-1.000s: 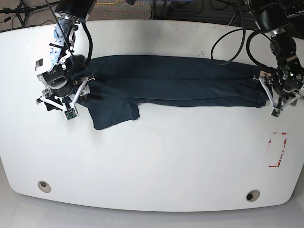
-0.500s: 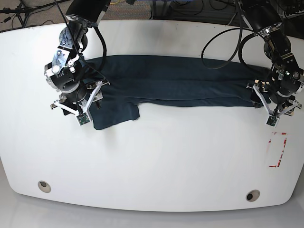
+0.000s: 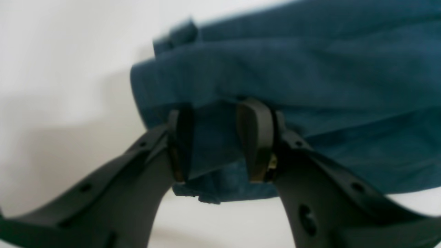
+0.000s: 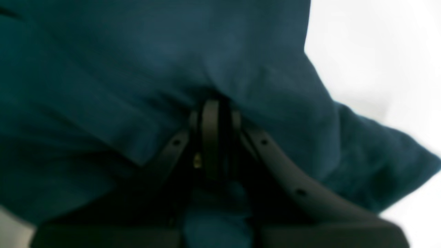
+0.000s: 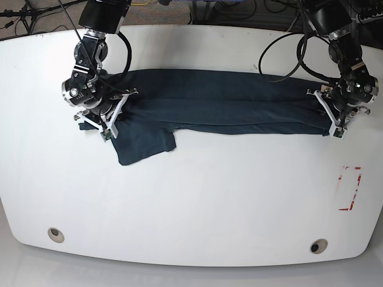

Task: Fold the T-shirt properly
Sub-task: 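Press the folded shirt down with both grippers and adjust the fold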

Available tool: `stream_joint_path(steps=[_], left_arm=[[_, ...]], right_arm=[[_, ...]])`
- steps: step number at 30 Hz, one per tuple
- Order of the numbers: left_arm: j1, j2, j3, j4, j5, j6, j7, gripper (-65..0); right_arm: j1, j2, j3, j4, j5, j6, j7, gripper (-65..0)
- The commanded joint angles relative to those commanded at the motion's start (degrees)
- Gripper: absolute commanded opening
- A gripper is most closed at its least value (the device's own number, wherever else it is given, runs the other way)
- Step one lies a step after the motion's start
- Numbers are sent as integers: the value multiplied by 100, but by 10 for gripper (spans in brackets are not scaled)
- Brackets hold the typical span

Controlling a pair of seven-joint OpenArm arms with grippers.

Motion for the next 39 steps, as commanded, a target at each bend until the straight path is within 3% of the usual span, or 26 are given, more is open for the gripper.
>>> stream_joint_path(steps=[7, 14, 25, 29, 32, 35, 39], left_arm=[[167, -79, 0, 18, -9, 0, -62, -436], [149, -70, 44, -35, 0, 0, -62, -435], [-79, -62, 211, -18, 0, 0, -18, -435], [-79, -62, 211, -18, 0, 0, -18, -435], [-79, -62, 211, -18, 0, 0, -18, -435], [-70, -70, 211, -18, 0, 0, -18, -435], [-44, -79, 211, 0, 0, 0, -18, -435]], right_arm=[[281, 369, -18, -870, 0, -22, 554, -615], [695, 686, -26, -1468, 0, -22, 686, -615], [826, 519, -70, 193, 53, -4, -167, -612], [1090, 352, -229, 299, -9, -22, -176, -504], [1380, 325, -281, 0, -9, -31, -167, -317], [1679, 325, -281, -510, -9, -31, -44, -184], [2031, 343, -281, -1389, -9, -31, 545, -168]])
